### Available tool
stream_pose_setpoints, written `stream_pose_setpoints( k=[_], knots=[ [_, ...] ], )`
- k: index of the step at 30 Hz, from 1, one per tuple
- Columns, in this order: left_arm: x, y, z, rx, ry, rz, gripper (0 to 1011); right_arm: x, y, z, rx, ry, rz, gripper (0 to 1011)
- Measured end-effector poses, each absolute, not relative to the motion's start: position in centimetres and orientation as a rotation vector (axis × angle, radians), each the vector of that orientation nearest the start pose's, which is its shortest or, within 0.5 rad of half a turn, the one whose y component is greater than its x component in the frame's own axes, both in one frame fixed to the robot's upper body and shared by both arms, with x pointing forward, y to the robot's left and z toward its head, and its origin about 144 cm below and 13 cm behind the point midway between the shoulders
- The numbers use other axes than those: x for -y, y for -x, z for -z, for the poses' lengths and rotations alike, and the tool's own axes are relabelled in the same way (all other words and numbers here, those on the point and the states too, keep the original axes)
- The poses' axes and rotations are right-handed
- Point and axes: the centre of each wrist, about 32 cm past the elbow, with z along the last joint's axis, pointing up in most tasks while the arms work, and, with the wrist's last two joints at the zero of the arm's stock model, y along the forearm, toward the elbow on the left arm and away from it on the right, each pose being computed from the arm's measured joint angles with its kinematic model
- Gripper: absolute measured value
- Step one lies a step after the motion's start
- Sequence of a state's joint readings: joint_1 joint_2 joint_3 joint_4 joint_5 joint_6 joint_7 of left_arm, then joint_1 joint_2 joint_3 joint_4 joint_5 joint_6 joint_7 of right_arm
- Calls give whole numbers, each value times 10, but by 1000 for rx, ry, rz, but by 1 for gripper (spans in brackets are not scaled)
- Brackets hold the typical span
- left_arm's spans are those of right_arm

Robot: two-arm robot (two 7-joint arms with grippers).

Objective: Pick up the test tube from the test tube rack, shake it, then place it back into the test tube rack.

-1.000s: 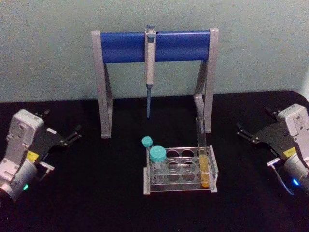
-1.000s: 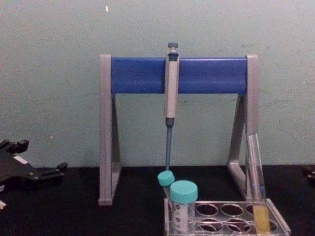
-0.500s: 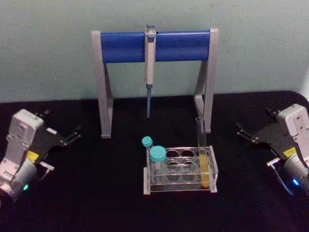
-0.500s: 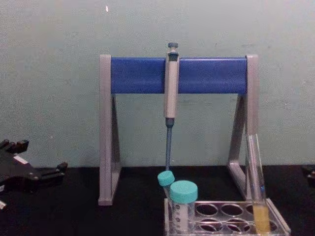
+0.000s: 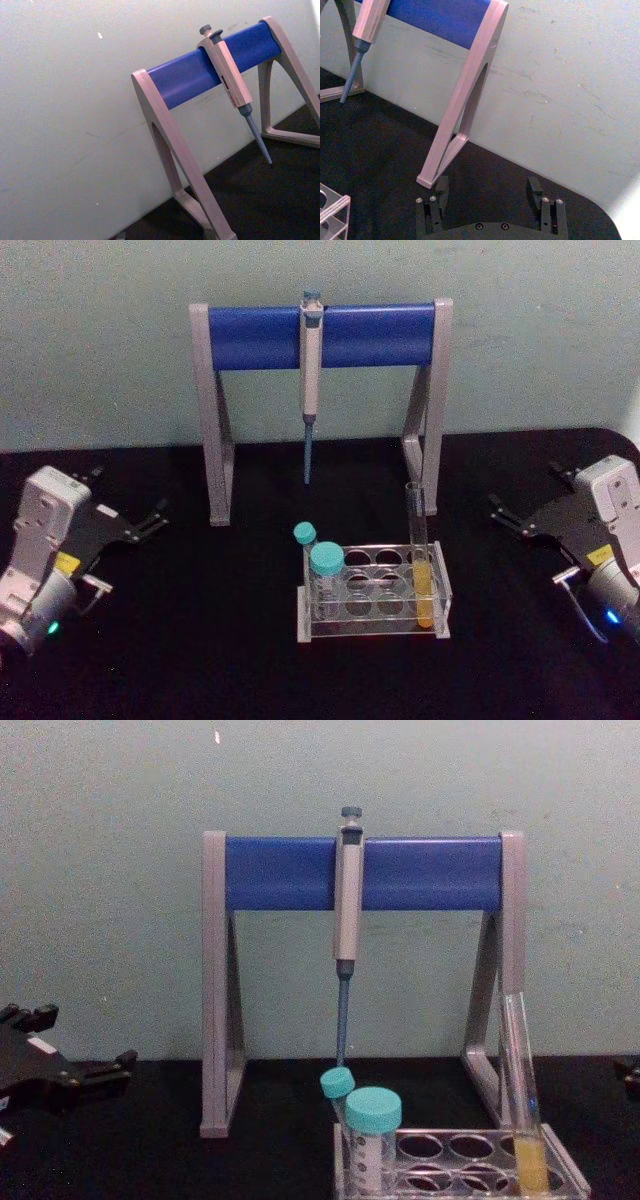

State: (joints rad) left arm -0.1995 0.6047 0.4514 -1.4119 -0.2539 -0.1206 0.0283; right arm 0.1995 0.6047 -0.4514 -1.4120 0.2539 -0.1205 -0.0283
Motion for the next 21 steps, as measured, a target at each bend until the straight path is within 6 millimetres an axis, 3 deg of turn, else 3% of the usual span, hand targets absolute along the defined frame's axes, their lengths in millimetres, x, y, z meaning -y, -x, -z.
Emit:
stream_pose_setpoints(
  k=[11,21],
  knots=[
    [-310,-489,-1140,285,-304,-1248,1001,312,-484,-1143,304,268,1253,1000],
    [-310,-489,-1140,285,-305,-1248,1001,324,-465,-1158,290,159,1184,1000]
  ],
)
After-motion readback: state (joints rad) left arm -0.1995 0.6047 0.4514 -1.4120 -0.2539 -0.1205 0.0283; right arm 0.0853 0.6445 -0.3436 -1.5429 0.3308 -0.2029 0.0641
